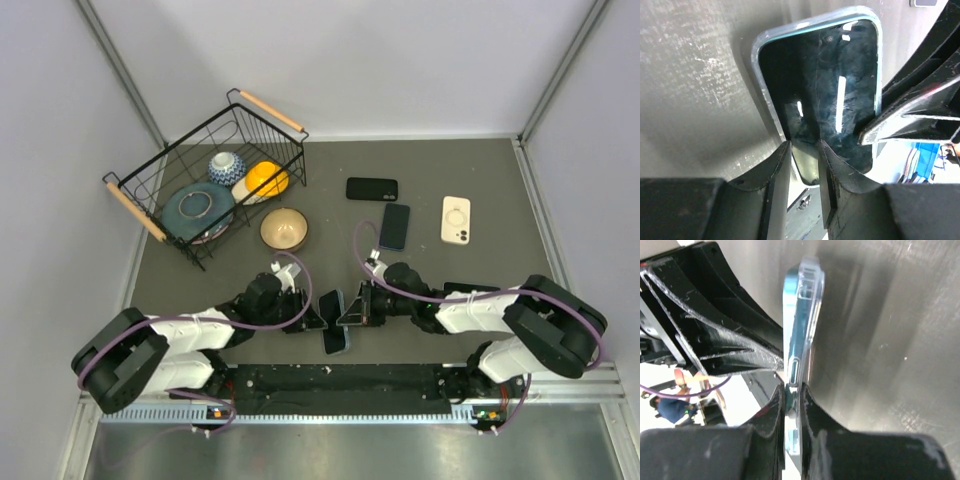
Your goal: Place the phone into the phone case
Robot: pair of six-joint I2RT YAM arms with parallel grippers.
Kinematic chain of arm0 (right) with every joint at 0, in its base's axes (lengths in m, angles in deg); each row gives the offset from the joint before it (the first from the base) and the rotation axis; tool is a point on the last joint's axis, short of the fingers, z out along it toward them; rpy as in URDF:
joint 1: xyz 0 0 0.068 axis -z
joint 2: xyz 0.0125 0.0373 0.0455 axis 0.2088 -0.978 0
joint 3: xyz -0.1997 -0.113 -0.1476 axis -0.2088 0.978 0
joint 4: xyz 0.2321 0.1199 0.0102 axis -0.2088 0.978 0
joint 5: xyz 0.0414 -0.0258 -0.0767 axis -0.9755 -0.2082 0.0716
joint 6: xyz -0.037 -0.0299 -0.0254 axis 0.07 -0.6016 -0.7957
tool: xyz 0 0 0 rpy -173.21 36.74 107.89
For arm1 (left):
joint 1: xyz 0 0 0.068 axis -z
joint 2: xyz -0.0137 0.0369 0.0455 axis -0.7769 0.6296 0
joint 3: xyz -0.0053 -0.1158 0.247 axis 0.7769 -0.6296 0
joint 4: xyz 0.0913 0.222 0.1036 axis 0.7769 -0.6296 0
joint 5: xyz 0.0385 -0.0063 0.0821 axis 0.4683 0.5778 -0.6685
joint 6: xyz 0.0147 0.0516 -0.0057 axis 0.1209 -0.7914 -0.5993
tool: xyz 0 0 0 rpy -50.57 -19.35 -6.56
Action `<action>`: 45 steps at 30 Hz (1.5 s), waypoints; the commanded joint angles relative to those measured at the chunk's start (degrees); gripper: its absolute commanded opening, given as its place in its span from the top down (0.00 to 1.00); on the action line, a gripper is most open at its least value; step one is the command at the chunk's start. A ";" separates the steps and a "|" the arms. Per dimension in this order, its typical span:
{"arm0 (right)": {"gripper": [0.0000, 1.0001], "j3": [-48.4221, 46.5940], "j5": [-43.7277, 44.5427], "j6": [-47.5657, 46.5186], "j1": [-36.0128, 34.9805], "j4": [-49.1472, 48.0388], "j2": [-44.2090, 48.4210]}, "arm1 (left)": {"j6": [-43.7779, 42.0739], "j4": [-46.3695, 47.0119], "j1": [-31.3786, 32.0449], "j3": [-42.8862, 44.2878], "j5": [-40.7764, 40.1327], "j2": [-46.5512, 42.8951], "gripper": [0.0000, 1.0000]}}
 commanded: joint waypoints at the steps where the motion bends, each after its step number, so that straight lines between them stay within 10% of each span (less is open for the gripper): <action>1: 1.00 -0.19 -2.20 0.06 0.21 -6.36 -0.65 | -0.54 2.02 0.26 1.64 0.11 -0.38 0.67; 5: 1.00 -0.01 -0.89 -0.29 0.21 -4.70 -0.13 | -1.15 2.02 0.35 2.43 0.73 1.38 0.67; 14: 0.66 -3.62 1.66 -3.46 0.21 1.73 -2.23 | -0.89 1.06 0.44 1.20 -1.12 -0.28 0.67; 19: 0.99 -3.36 2.89 -3.54 0.30 0.85 -4.35 | -1.15 -1.22 0.44 2.51 -0.95 -1.07 0.67; 32: 1.00 -4.24 1.76 -15.50 3.11 10.16 17.86 | -9.76 -28.64 -0.18 12.71 -7.45 -21.63 0.49; 45: 1.00 3.93 -8.34 -5.75 3.20 -10.04 29.67 | -6.88 -5.66 -0.36 5.60 5.46 -33.24 0.43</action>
